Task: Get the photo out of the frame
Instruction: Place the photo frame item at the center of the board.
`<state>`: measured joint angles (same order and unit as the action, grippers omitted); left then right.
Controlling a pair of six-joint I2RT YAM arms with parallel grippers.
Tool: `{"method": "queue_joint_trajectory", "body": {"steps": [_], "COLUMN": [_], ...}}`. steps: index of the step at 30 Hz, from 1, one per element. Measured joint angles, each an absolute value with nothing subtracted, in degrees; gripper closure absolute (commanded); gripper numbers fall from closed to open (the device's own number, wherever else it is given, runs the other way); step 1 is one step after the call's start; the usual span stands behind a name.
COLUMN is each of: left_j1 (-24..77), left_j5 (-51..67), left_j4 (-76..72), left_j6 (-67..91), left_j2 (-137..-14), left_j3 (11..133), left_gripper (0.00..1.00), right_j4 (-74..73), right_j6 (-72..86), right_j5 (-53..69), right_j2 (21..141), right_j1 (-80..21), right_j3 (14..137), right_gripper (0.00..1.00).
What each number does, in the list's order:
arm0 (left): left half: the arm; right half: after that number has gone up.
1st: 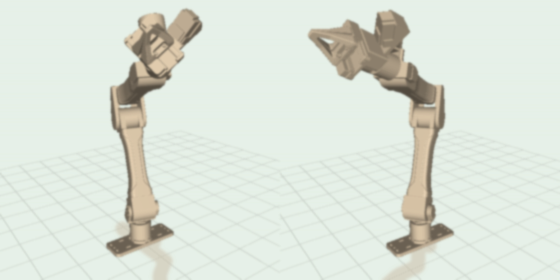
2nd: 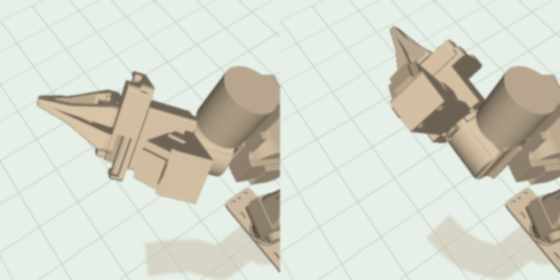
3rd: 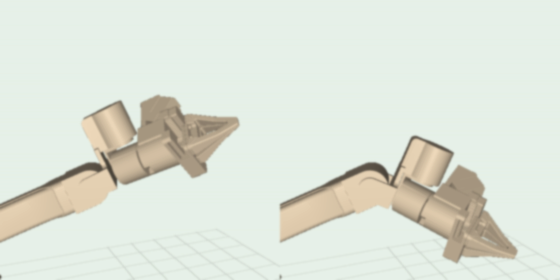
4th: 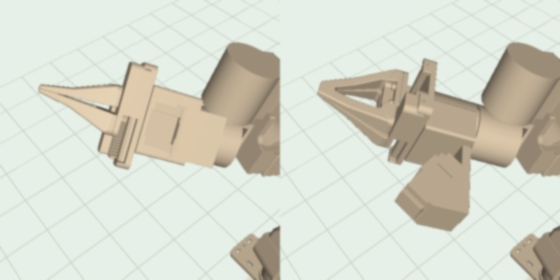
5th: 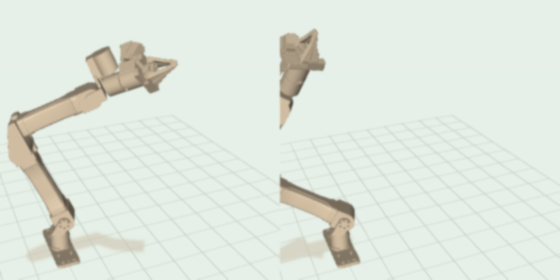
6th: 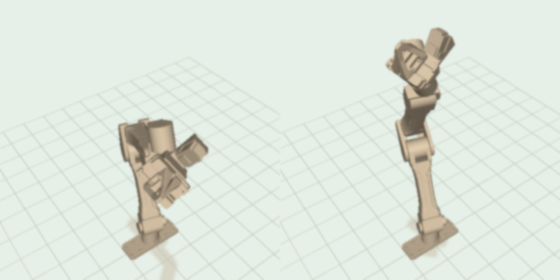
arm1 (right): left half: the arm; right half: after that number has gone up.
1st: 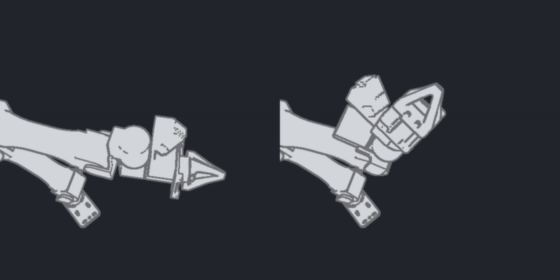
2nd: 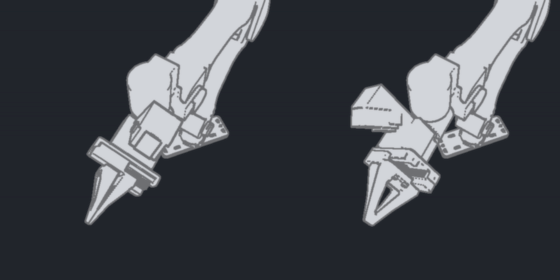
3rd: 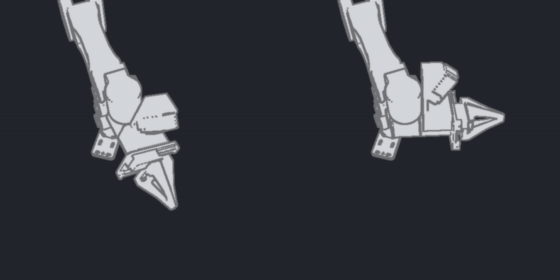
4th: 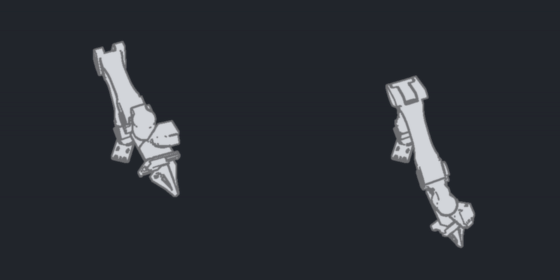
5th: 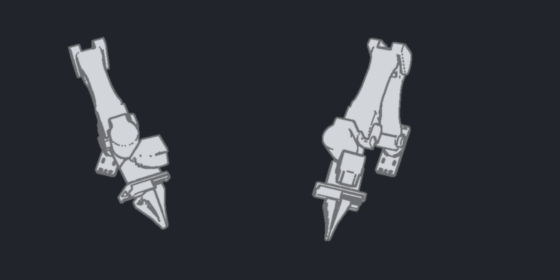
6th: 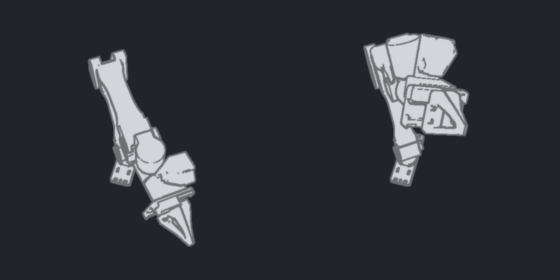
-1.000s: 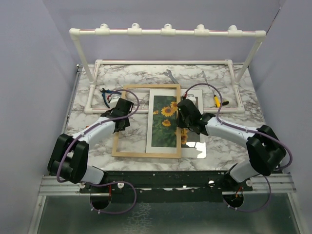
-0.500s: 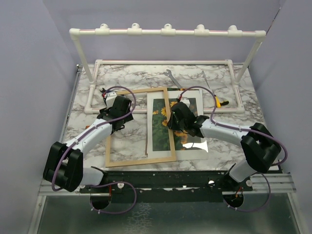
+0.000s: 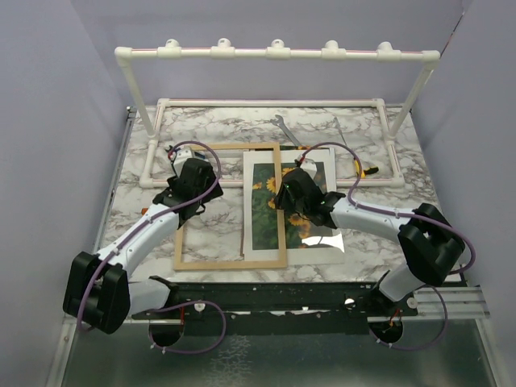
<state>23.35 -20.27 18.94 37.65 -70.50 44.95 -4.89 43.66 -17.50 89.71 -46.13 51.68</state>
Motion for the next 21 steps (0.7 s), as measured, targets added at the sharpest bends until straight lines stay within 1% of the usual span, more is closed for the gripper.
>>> {"method": "queue_joint_trajectory", "body": {"steps": [1, 2, 6, 10, 14, 18, 19, 21], "left_j1": [23.35, 23.35, 23.35, 23.38, 24.58, 27.22, 27.62, 27.88], "left_j5": [-19.88, -19.53, -17.54, -14.33, -10.17, -6.57, -5.91, -4.73], "left_j4": [18.76, 18.55, 18.11, 18.04, 17.06, 14.48, 13.87, 12.32], "left_j6": [37.65, 37.67, 37.69, 37.67, 37.67, 37.69, 37.69, 37.69], "left_j2": [-69.76, -69.08, -67.2, -67.13, -68.05, -69.6, -70.04, -70.98], "left_j3": [44.82, 44.69, 44.1, 43.2, 42.19, 41.32, 41.19, 40.77], "left_gripper": [0.18, 0.18, 0.18, 0.21, 0.24, 0.37, 0.39, 0.4], "right_j4": [-4.25, -3.55, -2.28, -2.68, -3.42, -3.62, -3.86, -5.13], "right_j6": [43.99, 44.16, 45.17, 44.71, 42.81, 40.73, 40.14, 38.87], "right_j5": [-17.5, -17.47, -17.45, -18.15, -18.46, -14.79, -13.72, -11.7], "right_j2": [89.71, 89.71, 89.71, 89.27, 84.82, 76.49, 74.41, 70.52], "right_j1": [-46.17, -46.26, -46.83, -46.94, -45.65, -38.59, -36.36, -31.73], "right_j3": [51.62, 51.59, 51.57, 51.55, 49.5, 44.21, 42.65, 39.81], "right_gripper": [0.32, 0.27, 0.26, 0.27, 0.25, 0.22, 0.19, 0.17]}}
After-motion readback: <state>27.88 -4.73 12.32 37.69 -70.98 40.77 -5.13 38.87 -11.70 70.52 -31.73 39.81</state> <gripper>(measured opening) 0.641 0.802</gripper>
